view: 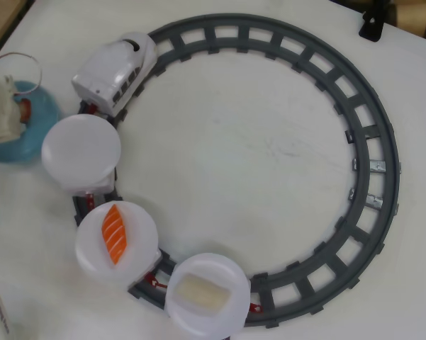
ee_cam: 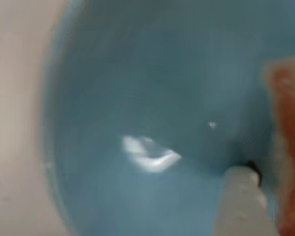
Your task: Pick up the sushi from the Shinkansen and put it on the blue dish
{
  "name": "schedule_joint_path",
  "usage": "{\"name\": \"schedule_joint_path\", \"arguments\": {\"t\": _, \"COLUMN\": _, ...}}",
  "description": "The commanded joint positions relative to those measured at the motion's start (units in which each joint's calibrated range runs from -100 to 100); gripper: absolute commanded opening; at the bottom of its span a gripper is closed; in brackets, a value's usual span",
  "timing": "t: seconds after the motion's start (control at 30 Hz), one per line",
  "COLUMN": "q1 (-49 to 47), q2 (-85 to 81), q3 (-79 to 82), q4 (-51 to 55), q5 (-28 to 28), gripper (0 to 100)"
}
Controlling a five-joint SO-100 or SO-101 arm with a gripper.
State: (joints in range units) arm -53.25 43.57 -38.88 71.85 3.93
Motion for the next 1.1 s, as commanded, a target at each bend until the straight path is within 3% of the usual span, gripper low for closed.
{"name": "schedule_joint_path", "arguments": {"t": 0.0, "q1": -0.2, "q2": -5.9, "q3": -2.6, "q4": 0.5, "q5": 0.2, "gripper": 24}}
{"name": "schedule_joint_path", "arguments": {"t": 0.47, "q1": -1.3, "q2": -17.2, "q3": -2.6, "q4": 10.1, "q5": -0.2, "gripper": 24}}
{"name": "schedule_joint_path", "arguments": {"t": 0.77, "q1": 0.7, "q2": -33.0, "q3": -0.3, "q4": 17.2, "q5": -1.9, "gripper": 23}}
{"name": "schedule_joint_path", "arguments": {"t": 0.93, "q1": 0.4, "q2": -48.3, "q3": 14.6, "q4": 15.0, "q5": -2.9, "gripper": 23}}
{"name": "schedule_joint_path", "arguments": {"t": 1.07, "q1": 1.3, "q2": -62.1, "q3": 35.3, "q4": 6.5, "q5": -2.8, "gripper": 23}}
